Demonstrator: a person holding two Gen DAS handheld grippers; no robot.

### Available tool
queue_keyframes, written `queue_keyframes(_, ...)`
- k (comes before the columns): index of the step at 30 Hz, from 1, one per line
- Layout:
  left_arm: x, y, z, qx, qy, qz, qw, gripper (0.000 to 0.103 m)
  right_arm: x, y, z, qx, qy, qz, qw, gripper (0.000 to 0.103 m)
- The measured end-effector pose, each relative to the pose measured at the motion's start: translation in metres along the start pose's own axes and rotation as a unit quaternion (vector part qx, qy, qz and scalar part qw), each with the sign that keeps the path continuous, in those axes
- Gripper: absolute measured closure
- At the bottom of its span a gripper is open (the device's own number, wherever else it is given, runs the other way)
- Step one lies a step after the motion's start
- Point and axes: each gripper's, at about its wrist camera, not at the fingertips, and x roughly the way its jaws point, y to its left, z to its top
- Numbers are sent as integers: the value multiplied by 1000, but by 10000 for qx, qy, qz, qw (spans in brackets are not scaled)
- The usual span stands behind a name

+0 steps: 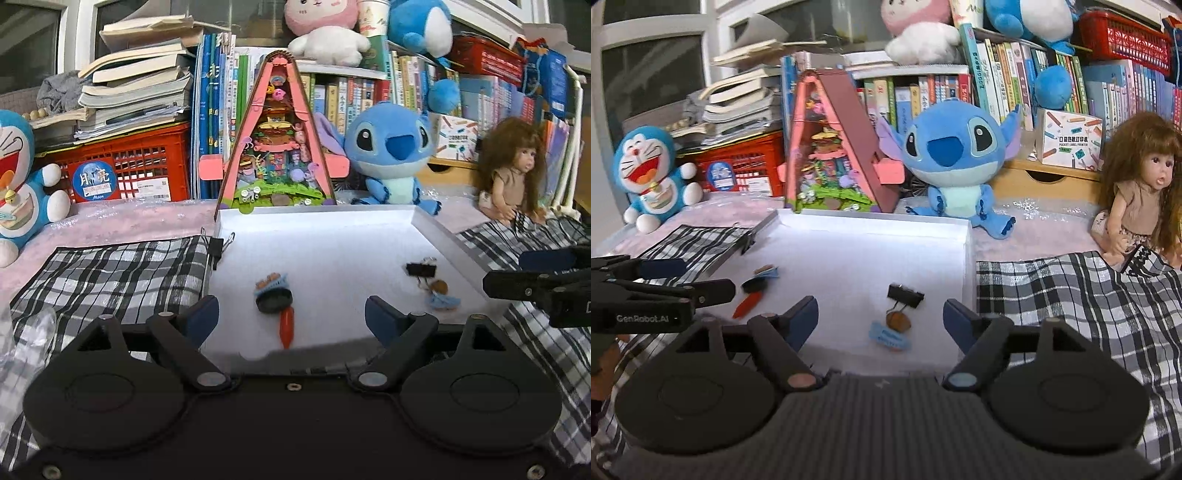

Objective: Organize rigid objects
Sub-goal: 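Withdraw both tools from the box back over the remaining items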

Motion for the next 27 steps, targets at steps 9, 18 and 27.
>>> queue_keyframes(9, -28, -12, -27, 41, -46, -190, 9998, 17, -29, 9, -24, -168, -157, 92, 9997, 17)
queue_keyframes(18, -49, -21, -52, 101, -46, -306, 9995, 17, -49, 15, -50, -319, -213, 86, 9992, 16)
queue_keyframes(27, -64, -25, -76, 99, -58, -326, 9994, 17, -64, 16, -70, -445, -227, -8, 9988, 16)
